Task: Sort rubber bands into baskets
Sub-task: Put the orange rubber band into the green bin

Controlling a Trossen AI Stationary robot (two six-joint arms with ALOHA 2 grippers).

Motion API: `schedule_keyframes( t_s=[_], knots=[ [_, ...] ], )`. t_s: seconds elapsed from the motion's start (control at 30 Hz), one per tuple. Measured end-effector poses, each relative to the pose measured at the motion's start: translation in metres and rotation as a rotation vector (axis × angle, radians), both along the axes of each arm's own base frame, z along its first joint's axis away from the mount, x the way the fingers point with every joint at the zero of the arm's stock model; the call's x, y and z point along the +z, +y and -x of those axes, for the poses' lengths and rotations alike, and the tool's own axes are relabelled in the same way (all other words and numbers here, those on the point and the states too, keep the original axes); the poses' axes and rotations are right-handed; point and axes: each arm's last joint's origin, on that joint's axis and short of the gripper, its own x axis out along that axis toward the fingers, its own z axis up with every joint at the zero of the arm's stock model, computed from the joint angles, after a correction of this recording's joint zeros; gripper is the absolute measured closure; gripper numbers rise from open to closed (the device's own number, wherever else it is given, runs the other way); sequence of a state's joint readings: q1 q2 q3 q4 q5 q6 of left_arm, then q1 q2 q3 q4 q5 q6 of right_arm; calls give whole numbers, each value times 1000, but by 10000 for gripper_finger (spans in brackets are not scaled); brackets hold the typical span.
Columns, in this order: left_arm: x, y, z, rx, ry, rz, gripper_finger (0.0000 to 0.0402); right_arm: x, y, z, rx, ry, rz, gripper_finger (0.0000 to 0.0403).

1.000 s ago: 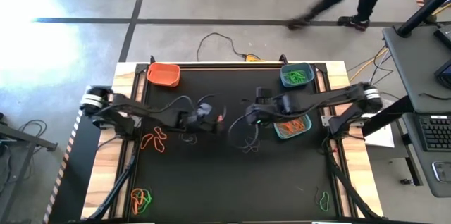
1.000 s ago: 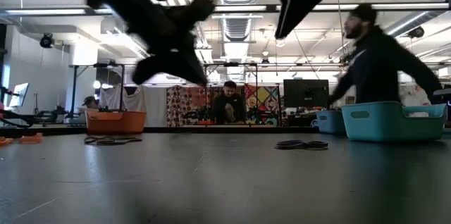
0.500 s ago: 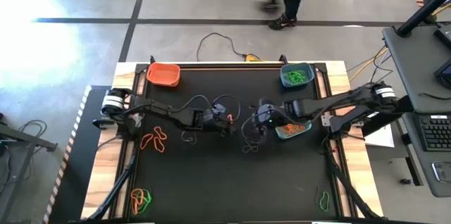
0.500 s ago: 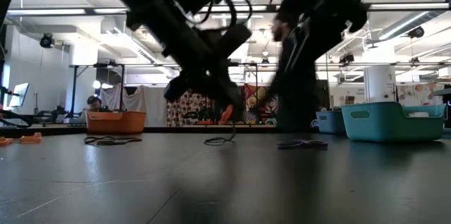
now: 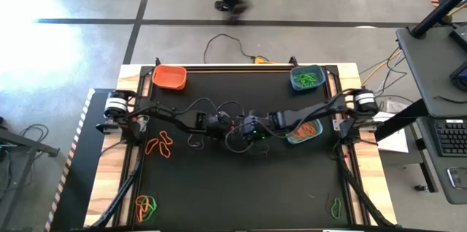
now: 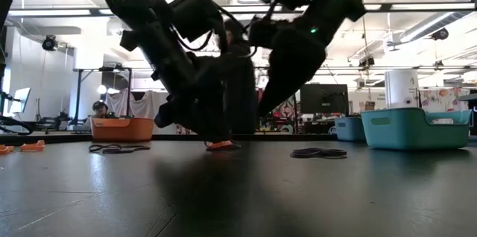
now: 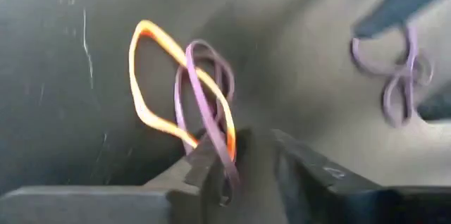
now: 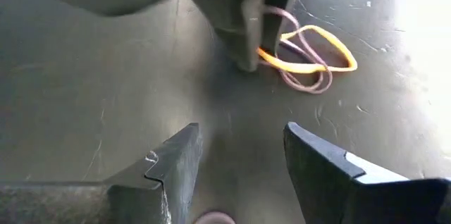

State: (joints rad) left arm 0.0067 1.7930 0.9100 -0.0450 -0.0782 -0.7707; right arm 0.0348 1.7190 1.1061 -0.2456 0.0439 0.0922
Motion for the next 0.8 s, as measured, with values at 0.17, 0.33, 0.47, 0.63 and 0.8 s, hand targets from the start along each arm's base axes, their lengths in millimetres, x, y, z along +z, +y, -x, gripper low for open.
schedule_keyframes(
  t_s=[0.17, 0.33, 0.47, 0.63, 0.8],
  knots=[
    [13, 0, 18, -89, 117, -46, 246, -6, 0, -22, -2, -5, -1, 209],
    [36, 2, 40, -151, 165, -126, 211, -17, -3, -39, -11, 6, 4, 209],
    [43, 4, 59, -131, 145, -144, 201, -26, -11, -51, -49, 9, 0, 209],
    [38, 4, 90, -52, 127, -106, 200, -19, -21, -62, -69, -25, -6, 209],
    [29, 3, 112, 21, 76, -59, 200, -20, -27, -68, 19, -56, 5, 225]
  ],
)
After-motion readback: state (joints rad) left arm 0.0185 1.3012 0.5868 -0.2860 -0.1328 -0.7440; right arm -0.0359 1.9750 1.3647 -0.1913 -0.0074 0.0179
